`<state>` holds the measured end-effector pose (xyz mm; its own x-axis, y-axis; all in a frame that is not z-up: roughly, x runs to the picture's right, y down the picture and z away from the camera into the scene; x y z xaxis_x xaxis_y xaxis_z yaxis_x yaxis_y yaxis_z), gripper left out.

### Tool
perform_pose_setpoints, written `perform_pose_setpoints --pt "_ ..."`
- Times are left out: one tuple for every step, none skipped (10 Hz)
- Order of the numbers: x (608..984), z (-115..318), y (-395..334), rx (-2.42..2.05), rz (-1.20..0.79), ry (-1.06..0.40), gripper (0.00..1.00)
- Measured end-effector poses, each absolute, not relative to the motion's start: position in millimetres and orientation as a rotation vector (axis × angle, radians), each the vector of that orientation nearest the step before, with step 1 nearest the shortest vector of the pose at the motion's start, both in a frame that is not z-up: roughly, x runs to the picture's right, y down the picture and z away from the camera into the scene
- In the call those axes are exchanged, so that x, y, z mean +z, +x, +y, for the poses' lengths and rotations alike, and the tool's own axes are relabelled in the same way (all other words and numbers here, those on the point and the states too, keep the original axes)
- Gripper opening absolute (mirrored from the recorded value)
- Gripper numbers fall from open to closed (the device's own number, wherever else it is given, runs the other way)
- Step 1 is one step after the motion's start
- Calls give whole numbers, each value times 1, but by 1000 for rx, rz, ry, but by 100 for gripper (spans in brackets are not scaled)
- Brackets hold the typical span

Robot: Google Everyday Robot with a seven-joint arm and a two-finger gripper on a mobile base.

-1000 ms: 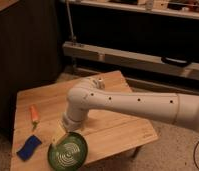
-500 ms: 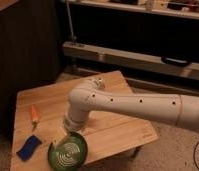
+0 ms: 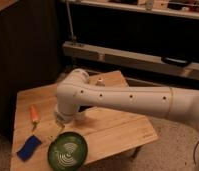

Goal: Wipe the white sponge on the table

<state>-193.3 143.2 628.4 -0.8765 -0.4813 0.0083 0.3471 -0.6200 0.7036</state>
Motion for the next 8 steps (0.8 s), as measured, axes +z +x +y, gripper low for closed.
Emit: perform_pose_setpoints --pt "628 139 -212 -2529 -1019 301 80" --pt "627 136 -232 -2598 -1031 356 80" --pt "626 137 -248 -2640 -1047 388 80" --pt "625 137 -256 -2661 -1054 407 80" --pt "626 138 -256 -2666 -1056 406 80" --pt "626 137 -255 -2664 -1054 404 80" --pt "625 137 -255 -2670 -1051 404 80" --pt "623 137 -253 -2685 -1025 416 80"
